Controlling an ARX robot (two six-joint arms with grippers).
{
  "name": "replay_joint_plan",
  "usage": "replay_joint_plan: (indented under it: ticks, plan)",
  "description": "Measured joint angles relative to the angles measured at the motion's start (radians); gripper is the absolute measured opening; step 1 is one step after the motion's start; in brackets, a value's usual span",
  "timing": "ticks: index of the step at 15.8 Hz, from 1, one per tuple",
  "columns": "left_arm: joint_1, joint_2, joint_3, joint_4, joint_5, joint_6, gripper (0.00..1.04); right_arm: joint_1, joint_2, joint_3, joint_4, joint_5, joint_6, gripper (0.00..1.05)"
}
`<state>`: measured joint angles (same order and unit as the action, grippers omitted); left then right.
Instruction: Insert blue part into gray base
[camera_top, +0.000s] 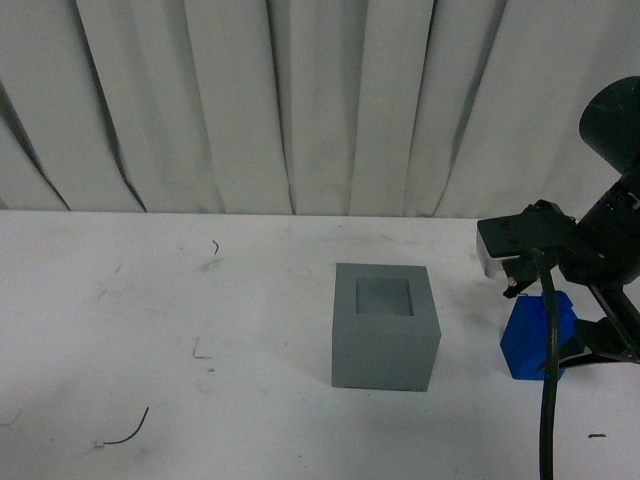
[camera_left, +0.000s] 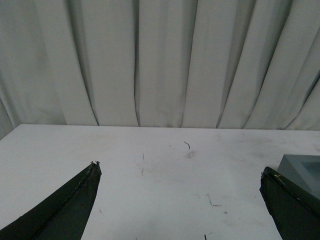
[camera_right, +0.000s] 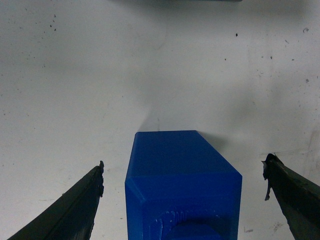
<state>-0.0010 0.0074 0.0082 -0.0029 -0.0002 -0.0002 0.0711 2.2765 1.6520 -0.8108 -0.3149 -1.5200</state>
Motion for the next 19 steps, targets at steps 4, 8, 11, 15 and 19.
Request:
replay_joint_plan:
  ticks: [4,8,11,15,19]
  plan:
    - [0.000,0.000,0.000,0.000,0.000,0.000,0.98,-0.009,0.000,-0.008,0.011,0.017,-0.004,0.59]
    - [0.000,0.000,0.000,0.000,0.000,0.000,0.98,-0.033,0.000,-0.002,0.015,0.017,-0.012,0.47]
    - [0.000,0.000,0.000,0.000,0.000,0.000,0.98,-0.032,-0.001,0.003,-0.032,0.005,-0.015,0.47]
    - [0.000,0.000,0.000,0.000,0.000,0.000,0.98,0.003,-0.045,0.077,-0.158,-0.003,-0.014,0.47]
    - [0.000,0.000,0.000,0.000,0.000,0.000,0.98,0.062,-0.090,0.213,-0.290,-0.031,0.008,0.47]
